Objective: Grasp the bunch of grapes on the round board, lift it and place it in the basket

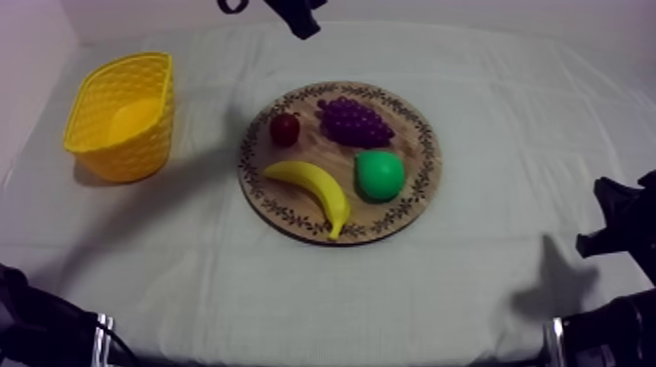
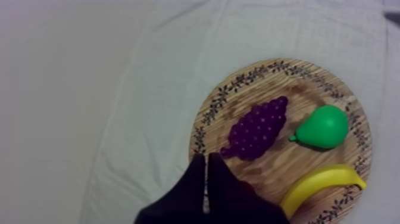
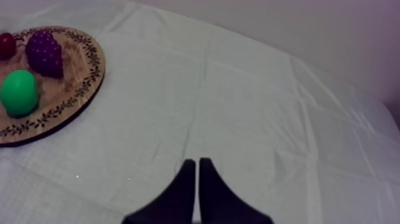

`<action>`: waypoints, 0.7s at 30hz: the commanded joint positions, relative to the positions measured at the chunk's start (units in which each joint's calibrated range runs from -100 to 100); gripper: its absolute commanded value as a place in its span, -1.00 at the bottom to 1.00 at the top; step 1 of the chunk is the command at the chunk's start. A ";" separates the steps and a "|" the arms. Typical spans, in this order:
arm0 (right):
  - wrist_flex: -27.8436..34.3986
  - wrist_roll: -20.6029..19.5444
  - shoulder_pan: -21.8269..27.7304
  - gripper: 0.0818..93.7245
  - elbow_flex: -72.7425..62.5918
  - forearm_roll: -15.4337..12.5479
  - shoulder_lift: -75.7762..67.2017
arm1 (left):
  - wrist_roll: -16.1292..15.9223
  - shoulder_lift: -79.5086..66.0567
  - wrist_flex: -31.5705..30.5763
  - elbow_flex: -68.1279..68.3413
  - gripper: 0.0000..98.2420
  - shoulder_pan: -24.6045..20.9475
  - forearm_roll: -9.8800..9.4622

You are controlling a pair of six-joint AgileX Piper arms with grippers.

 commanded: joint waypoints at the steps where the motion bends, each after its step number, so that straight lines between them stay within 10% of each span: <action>1: 0.00 0.01 -0.02 -1.00 0.04 0.00 -0.01 | -0.06 0.43 -0.48 -0.35 -1.00 0.10 -0.10; 16: 0.00 0.01 -0.02 -1.00 0.04 0.00 -0.01 | -0.95 0.23 -3.46 2.30 -0.96 -0.83 -0.10; 21: 0.00 0.01 -0.02 -1.00 0.04 0.00 -0.01 | -2.35 -0.60 -4.38 5.43 -0.15 -0.94 0.19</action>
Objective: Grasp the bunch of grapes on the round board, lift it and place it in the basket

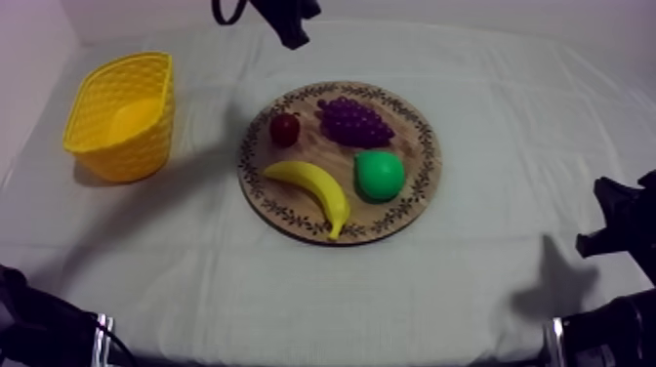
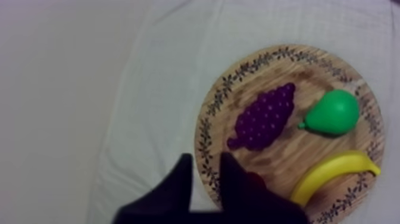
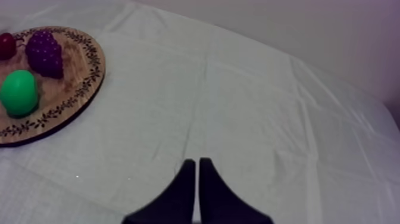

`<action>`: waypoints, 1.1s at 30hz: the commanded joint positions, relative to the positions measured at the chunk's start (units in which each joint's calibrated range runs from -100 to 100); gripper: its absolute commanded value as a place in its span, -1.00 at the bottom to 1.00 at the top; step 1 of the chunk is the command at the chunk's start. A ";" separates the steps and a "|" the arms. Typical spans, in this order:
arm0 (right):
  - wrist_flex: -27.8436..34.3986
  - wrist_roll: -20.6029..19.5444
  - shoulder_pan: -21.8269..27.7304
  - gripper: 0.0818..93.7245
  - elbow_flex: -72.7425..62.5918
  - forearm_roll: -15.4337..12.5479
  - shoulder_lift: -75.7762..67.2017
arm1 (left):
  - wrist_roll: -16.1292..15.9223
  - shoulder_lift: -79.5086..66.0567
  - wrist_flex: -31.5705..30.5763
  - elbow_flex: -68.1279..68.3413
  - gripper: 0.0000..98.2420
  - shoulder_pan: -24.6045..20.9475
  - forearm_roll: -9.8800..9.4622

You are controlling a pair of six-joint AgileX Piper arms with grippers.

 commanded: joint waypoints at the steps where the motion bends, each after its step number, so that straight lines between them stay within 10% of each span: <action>1: 0.00 0.01 -0.02 -1.00 0.04 0.00 -0.01 | -0.10 -0.26 -0.25 1.46 0.02 -0.11 0.02; 10: 0.00 0.01 -0.02 -1.00 0.04 0.00 -0.01 | -0.68 -1.46 -1.79 7.06 0.86 -0.26 -0.74; 33: 0.00 0.01 -0.02 -1.00 0.04 0.00 -0.01 | -1.20 5.84 -6.90 9.39 0.91 1.75 -1.23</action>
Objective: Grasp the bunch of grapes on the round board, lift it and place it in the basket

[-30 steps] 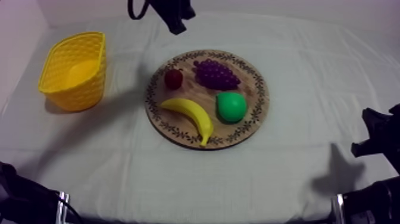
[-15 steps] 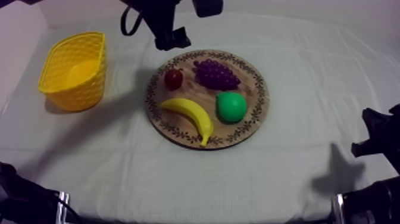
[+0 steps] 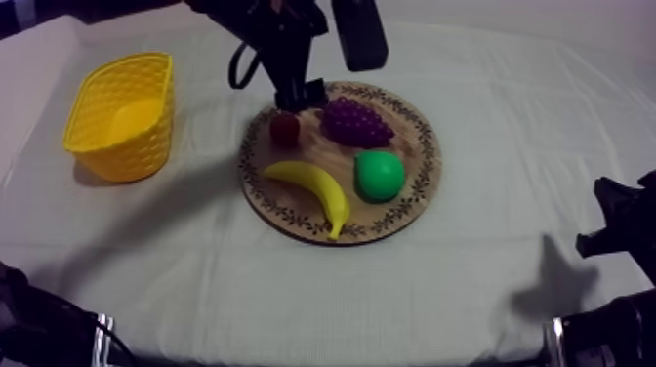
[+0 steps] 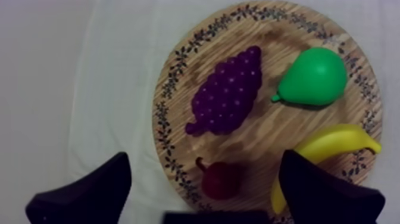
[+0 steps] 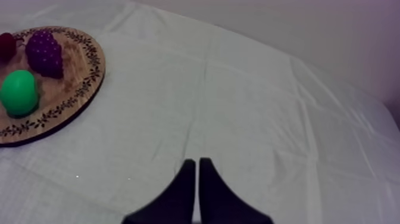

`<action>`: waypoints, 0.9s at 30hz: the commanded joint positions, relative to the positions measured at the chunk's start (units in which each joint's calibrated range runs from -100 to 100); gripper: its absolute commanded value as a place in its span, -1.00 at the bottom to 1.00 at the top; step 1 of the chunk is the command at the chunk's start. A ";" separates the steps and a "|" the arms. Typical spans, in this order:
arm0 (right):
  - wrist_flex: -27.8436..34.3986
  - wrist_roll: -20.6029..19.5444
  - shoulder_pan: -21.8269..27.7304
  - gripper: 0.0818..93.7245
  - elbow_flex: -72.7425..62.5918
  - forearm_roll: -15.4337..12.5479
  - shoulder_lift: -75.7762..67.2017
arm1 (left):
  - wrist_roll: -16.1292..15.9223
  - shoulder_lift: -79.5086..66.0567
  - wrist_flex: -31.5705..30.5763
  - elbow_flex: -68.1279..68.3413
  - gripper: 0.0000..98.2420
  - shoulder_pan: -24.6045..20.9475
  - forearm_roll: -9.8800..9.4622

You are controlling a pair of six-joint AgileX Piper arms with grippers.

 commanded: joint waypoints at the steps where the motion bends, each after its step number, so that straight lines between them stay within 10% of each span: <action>1: 0.00 -0.02 -0.02 -1.00 0.04 0.00 -0.01 | -0.16 2.07 -0.61 -0.30 0.91 -0.01 0.04; 27: 0.00 -0.02 -0.02 -1.00 0.04 0.00 -0.01 | -0.84 19.78 -6.09 -8.86 0.80 0.29 0.35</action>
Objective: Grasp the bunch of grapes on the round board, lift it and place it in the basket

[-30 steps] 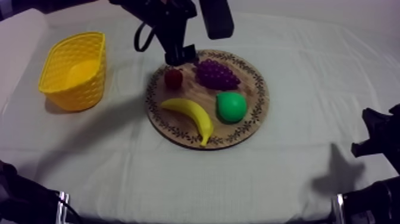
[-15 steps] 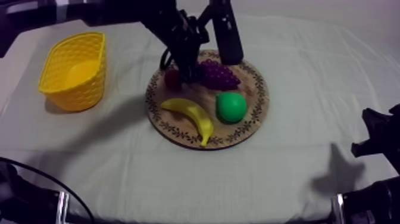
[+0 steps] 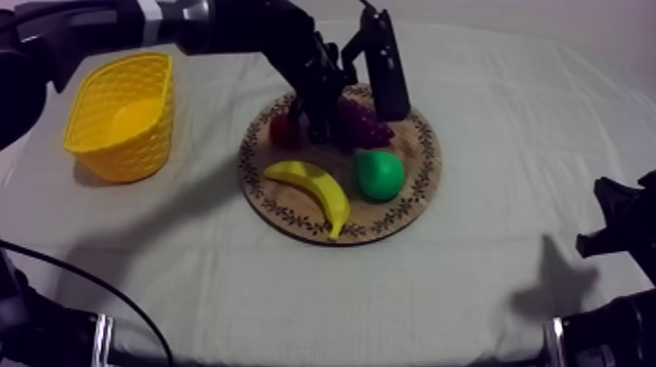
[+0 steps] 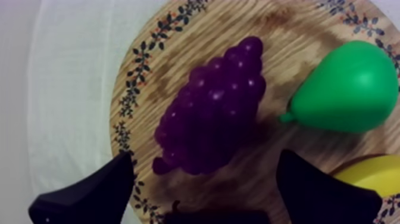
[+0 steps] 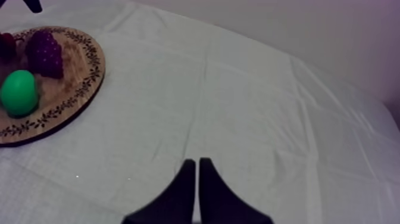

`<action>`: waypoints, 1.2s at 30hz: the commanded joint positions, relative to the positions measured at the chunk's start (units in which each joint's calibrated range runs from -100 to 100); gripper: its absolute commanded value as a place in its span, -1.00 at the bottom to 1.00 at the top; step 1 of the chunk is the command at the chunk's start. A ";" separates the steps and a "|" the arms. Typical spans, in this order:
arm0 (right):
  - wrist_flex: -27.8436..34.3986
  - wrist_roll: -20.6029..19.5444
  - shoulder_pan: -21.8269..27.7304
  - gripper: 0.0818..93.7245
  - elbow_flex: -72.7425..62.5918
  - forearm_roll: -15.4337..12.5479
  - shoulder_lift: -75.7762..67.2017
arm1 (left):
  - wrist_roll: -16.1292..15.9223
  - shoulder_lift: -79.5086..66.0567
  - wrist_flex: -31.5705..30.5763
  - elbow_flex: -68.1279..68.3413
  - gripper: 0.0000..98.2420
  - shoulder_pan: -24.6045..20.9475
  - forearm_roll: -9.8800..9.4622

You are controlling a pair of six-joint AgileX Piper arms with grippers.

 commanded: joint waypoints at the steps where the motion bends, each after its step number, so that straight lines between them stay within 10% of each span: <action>1: 0.01 0.00 -0.02 -1.00 0.04 0.00 -0.01 | 0.03 1.00 0.06 -0.78 0.80 0.19 -0.04; 36: 0.01 0.00 -0.02 -1.00 0.04 0.00 -0.01 | 1.22 12.45 6.84 -13.70 0.68 0.90 -0.15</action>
